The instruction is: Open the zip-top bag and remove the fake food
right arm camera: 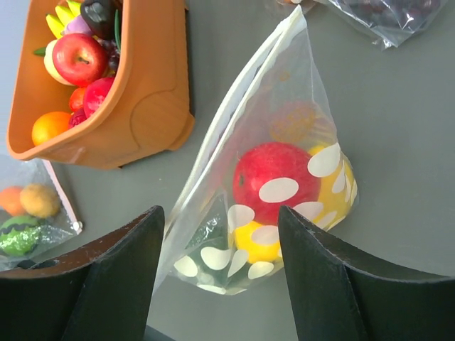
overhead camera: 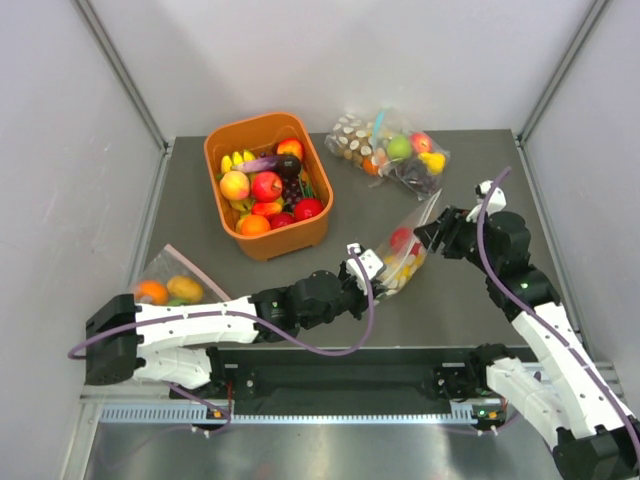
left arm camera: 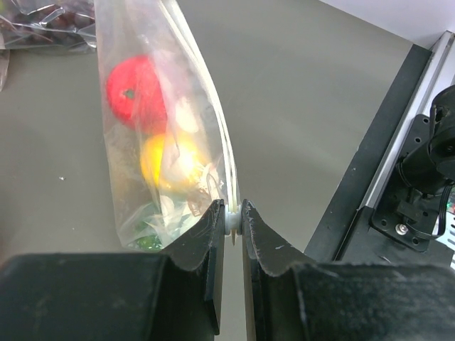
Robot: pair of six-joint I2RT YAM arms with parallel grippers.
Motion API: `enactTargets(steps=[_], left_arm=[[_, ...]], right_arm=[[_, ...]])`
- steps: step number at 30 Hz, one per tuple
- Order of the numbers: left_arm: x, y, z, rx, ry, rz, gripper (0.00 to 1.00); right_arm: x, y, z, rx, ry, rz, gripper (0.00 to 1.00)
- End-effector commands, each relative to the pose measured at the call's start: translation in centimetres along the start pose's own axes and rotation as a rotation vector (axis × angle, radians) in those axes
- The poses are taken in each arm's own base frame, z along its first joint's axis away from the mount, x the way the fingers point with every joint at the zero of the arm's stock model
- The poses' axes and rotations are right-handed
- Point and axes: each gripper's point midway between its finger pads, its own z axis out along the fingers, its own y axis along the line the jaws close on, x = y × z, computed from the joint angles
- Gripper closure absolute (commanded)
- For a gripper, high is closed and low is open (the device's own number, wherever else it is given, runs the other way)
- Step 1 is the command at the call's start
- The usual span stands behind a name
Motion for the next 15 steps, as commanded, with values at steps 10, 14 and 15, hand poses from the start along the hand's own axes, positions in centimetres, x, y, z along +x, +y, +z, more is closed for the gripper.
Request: enactTargets(steps=[10,14,15], left_arm=[[-1.8,-0.6,0.4,0.01,-0.052,-0.012,1.0],[-1.7,-0.7,0.4,0.014,-0.05,-0.011,1.0],[-1.7,-0.7,0.3,0.016,-0.05,-0.011,1.0]], right_arm=[[0.4,-0.1,0.0,-0.009,-0.004,-0.018,0.34],[0.4,0.0,0.4,-0.014,-0.007,-0.016,0.35],[0.4,0.0,0.4,-0.012,-0.004,-0.016,0.35]])
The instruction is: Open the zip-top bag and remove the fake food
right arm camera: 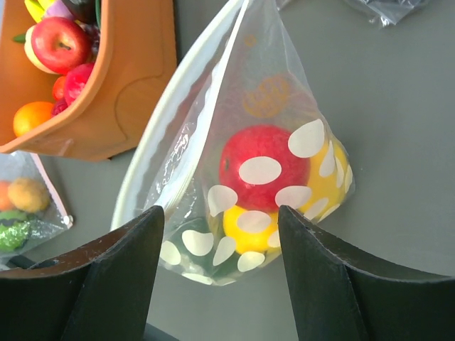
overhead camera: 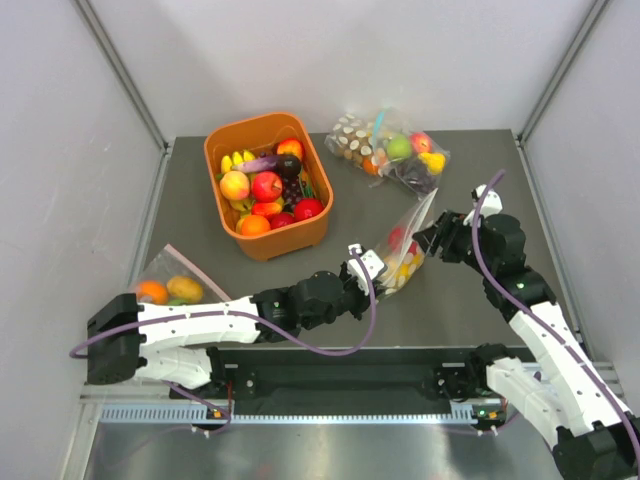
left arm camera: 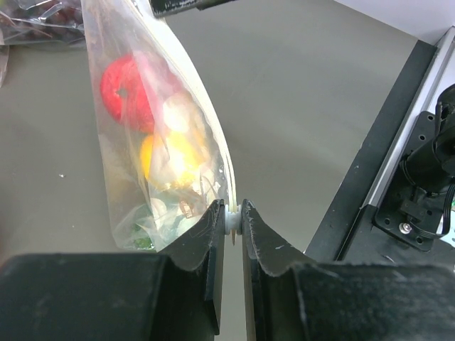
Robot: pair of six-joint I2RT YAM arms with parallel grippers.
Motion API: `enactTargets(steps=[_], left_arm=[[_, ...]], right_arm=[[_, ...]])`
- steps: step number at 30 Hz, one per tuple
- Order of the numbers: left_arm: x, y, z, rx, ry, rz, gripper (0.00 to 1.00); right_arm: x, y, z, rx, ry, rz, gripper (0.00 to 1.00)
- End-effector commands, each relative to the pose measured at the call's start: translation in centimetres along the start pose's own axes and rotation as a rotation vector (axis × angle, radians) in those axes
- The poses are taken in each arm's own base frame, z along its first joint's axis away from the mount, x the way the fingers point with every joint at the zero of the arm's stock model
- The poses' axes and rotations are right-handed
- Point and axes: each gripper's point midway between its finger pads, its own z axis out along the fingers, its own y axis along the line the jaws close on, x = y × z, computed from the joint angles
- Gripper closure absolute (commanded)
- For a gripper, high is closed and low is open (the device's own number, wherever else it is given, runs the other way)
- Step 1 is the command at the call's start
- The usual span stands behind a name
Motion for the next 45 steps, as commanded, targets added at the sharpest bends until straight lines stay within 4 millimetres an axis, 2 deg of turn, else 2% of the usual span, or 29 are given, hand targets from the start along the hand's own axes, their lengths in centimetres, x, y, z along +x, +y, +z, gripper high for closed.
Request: enactTargets(steps=[1,7,13,18,21,22,23,27,28,30,32,33,34,35,37,40,44,45], left_arm=[[-2.0,-0.8,0.1,0.024,-0.06,-0.014,1.0],[-1.6,-1.0,0.3,0.022,-0.049,0.004,1.0],[-0.7,-1.9,1.1,0.004,-0.009,0.071,1.0],[-0.8,-2.1,1.5,-0.004,-0.009,0.08,1.0],[-0.9,-2.0,1.4,-0.006,-0.014,0.08,1.0],[-0.9,-2.0,1.3,-0.006,-0.014,0.081,1.0],[-0.9,-2.0,1.3,-0.003,-0.014,0.081,1.0],[-0.8,-2.7,1.1,0.039,-0.021,0.083,1.0],[-0.9,-2.9,1.1,0.046,-0.026,0.081,1.0],[-0.9,-2.8,1.1,0.038,-0.027,0.077,0.99],[-1.3,-2.6,1.1,0.03,-0.037,0.075,0.85],[-1.6,-2.4,1.0,0.015,-0.043,0.075,0.69],[-1.9,-2.1,0.9,0.002,-0.047,0.074,0.48],[-2.8,-2.0,0.7,-0.011,-0.06,0.074,0.33],[-4.1,-1.0,0.4,-0.059,-0.08,0.079,0.16],[-8.0,0.2,0.1,-0.091,-0.133,0.038,0.11],[-11.7,2.3,0.4,-0.095,-0.208,-0.054,0.11],[-12.1,2.6,0.7,-0.092,-0.213,-0.081,0.11]], right_arm=[[-0.8,0.7,0.2,-0.027,-0.025,-0.02,0.34],[-1.1,0.9,0.2,-0.035,-0.037,-0.021,0.35],[-1.6,2.0,0.1,-0.078,-0.042,-0.011,0.35],[-1.6,2.0,0.2,-0.077,-0.037,-0.015,0.36],[-1.2,1.6,0.5,-0.067,-0.025,-0.02,0.52],[-1.0,1.5,0.5,-0.065,-0.022,-0.021,0.68],[-0.9,1.5,0.6,-0.067,-0.019,-0.023,0.73],[-0.3,1.5,1.1,-0.08,0.005,-0.032,0.87],[-0.3,1.6,1.1,-0.09,0.003,-0.036,0.95],[-0.1,1.9,1.1,-0.111,0.009,-0.039,1.0],[-0.2,2.1,1.0,-0.127,0.002,-0.045,1.0],[-0.3,2.2,0.8,-0.128,-0.004,-0.05,1.0],[-0.4,2.2,0.7,-0.13,-0.009,-0.055,1.0],[-0.4,2.2,0.6,-0.129,-0.01,-0.058,1.0],[-0.6,2.4,0.2,-0.137,-0.021,-0.066,1.0],[-0.6,2.6,-0.1,-0.145,-0.019,-0.075,1.0],[-0.3,2.8,-0.5,-0.16,-0.012,-0.085,1.0],[-0.2,2.7,-0.5,-0.161,-0.01,-0.089,1.0]])
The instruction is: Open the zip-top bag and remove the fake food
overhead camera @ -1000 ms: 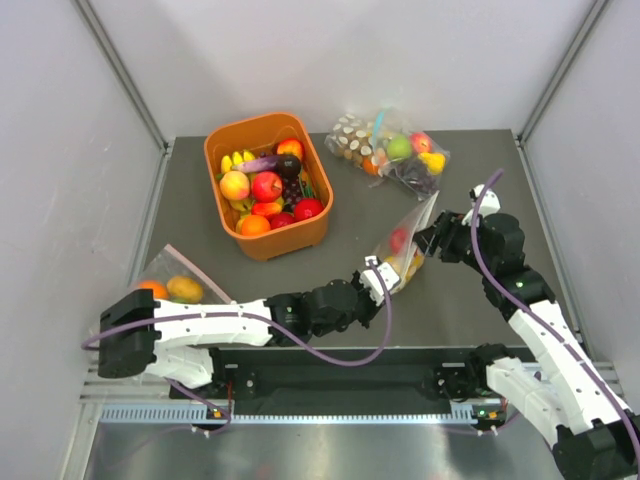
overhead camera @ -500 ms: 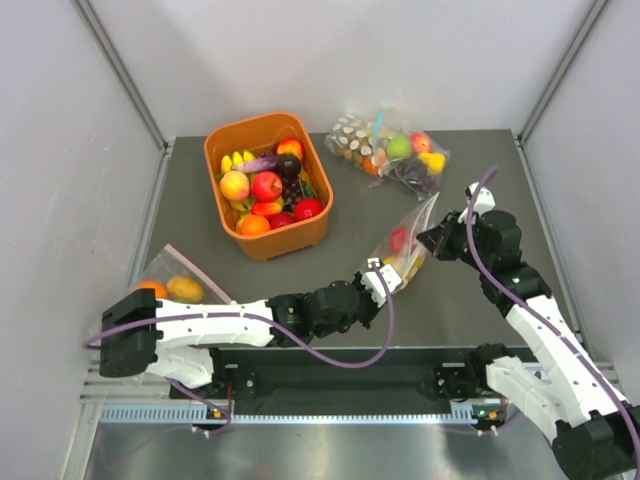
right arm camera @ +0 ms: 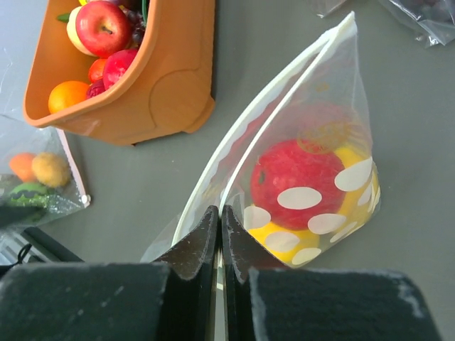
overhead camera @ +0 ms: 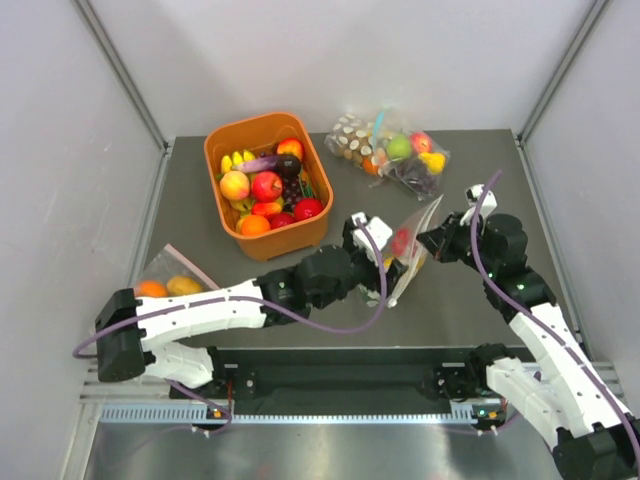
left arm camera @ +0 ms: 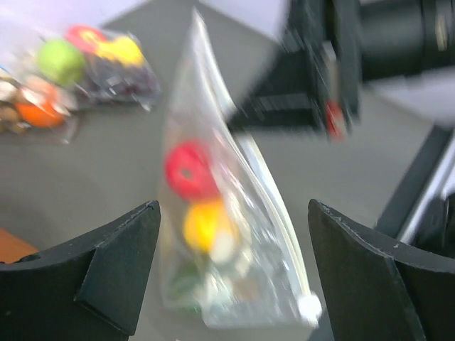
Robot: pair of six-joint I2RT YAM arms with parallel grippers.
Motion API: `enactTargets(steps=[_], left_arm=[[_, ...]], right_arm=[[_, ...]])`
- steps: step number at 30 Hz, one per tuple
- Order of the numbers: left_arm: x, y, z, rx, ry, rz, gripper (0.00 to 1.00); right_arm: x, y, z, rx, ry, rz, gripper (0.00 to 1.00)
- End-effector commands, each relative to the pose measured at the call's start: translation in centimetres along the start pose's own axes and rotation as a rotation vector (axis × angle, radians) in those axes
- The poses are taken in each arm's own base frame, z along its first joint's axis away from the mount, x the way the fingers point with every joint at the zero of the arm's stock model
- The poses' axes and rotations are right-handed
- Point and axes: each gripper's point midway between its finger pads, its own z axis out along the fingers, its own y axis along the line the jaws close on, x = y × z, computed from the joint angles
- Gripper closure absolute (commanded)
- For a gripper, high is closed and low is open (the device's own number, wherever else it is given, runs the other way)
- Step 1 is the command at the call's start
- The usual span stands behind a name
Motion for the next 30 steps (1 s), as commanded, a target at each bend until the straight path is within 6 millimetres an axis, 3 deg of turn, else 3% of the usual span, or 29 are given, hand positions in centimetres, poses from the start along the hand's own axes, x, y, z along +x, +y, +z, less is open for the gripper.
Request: enactTargets(steps=[1,5,11,14,22,30], left_arm=[[-5.9,1.3,0.2,0.014,-0.124,-0.118,0.11],[-6.4,1.7,2.5,0.022,-0.111,-0.153,0.12],[-5.2,0.1,5.0,0.077,-0.068,-0.187,0.13],[-4.3,-0.3,5.6,0.085,-0.046,-0.196,0.14],[-2.5,1.0,7.4,-0.004,-0.003,-0.186,0.14],[-0.7,2.2,8.2,-0.06,0.034,-0.178,0.22]], right_arm=[[-0.2,1.0,-0.3,-0.048,-0.016,-0.04,1.0],[0.0,1.2,-0.5,-0.066,-0.012,-0.041,1.0],[0.5,1.4,-0.9,-0.08,-0.009,-0.046,1.0],[0.6,1.3,-1.1,-0.078,-0.012,-0.049,1.0],[0.5,1.9,-1.8,-0.1,-0.018,-0.07,1.0],[0.6,1.9,-2.5,-0.096,-0.023,-0.079,1.0]])
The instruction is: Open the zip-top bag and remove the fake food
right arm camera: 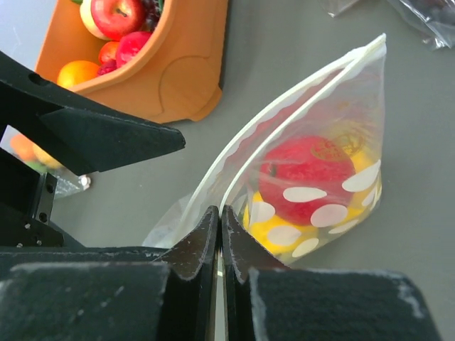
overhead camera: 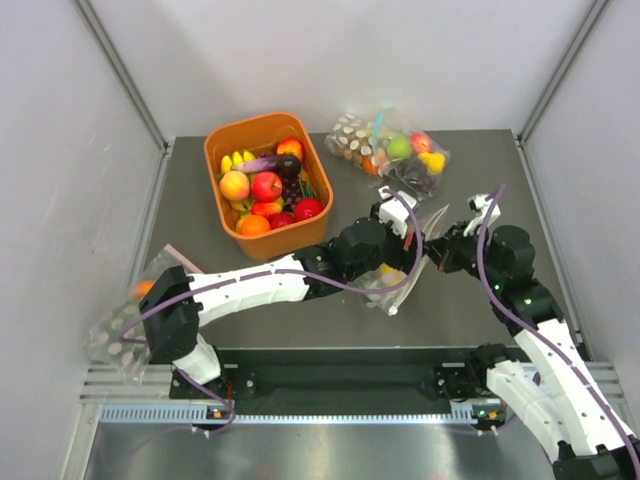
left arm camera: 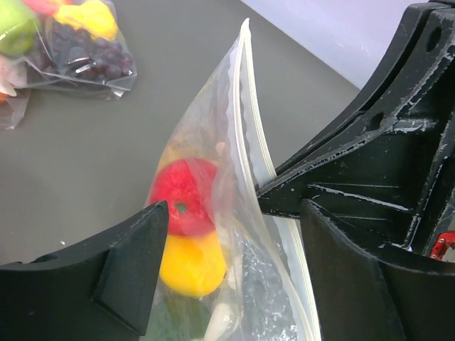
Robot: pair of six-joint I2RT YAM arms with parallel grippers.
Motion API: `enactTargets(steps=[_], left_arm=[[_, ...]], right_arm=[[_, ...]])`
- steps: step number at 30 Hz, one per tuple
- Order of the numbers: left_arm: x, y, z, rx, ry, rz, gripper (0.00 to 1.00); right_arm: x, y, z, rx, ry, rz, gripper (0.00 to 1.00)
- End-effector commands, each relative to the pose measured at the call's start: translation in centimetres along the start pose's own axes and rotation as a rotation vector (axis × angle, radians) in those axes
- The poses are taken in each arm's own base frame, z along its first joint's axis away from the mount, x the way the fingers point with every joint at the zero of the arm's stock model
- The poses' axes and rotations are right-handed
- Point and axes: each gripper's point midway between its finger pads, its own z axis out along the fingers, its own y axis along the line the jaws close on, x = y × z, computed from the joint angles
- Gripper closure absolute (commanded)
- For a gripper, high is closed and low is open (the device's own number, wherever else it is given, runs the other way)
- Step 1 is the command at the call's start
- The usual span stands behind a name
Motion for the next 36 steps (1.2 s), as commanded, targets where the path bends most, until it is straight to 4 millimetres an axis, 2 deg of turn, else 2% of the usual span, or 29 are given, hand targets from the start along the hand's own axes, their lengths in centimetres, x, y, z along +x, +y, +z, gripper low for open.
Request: enactTargets(steps=[1,3,5,6,9,10,11,15,21,24,27,32,34,35,36], left_arm=[[-0.9,0.8,0.8,-0.043,-0.023,-0.014,0.24],[-0.7,1.2,0.9,-0.062,-0.015,-0.01,0.28],[-0.5,1.3,1.1,-0.068,-0.007,0.001,0.4],[-0.5,1.3,1.1,-0.068,-0.005,0.005,0.56],[-0.2,1.6,1.2,-0.078,0.002,0.014,0.81],[-0.2,1.9,1.3,-0.085,0.005,0.015,0.93],[0.0,2.2,1.2,-0.093,0.014,0.015,0.99],[-0.3,4.2,0.6,-0.141,0.021,0.002,1.0],[-2.7,8.5,-2.0,-0.265,0.008,0.026,1.0],[-3.5,10.1,-3.4,-0.315,0.011,0.041,1.0],[-4.1,11.4,-4.5,-0.341,0.017,0.048,1.0],[-3.8,13.0,-6.1,-0.409,0.056,0.079,1.0],[-3.0,13.7,-6.4,-0.443,0.083,0.091,1.0],[-2.0,14.4,-6.7,-0.478,0.113,0.101,1.0],[-1.4,14.6,-6.7,-0.485,0.124,0.101,1.0]], right_arm=[[-0.3,1.2,-0.5,-0.048,-0.014,-0.023,1.0],[-0.4,1.1,-0.7,-0.046,-0.017,-0.028,1.0],[-0.4,1.2,-0.7,-0.046,-0.017,-0.028,1.0],[-0.4,1.2,-0.8,-0.045,-0.019,-0.03,1.0],[-0.4,1.1,-0.8,-0.04,-0.018,-0.029,1.0],[-0.5,1.1,-0.8,-0.037,-0.023,-0.03,1.0],[-0.6,0.9,-0.9,-0.027,-0.026,-0.032,1.0],[-1.4,0.1,-1.2,0.035,-0.042,-0.046,1.0],[-4.6,0.4,-1.8,0.068,-0.093,-0.087,1.0],[-6.4,0.4,-2.4,0.1,-0.122,-0.115,1.0],[-7.3,0.1,-2.8,0.128,-0.14,-0.126,1.0],[-7.1,-0.6,-2.5,0.152,-0.128,-0.123,1.0],[-6.2,-1.2,-2.0,0.164,-0.104,-0.117,1.0],[-5.9,-1.5,-1.9,0.168,-0.101,-0.114,1.0],[-5.0,-1.9,-1.5,0.172,-0.079,-0.106,1.0]])
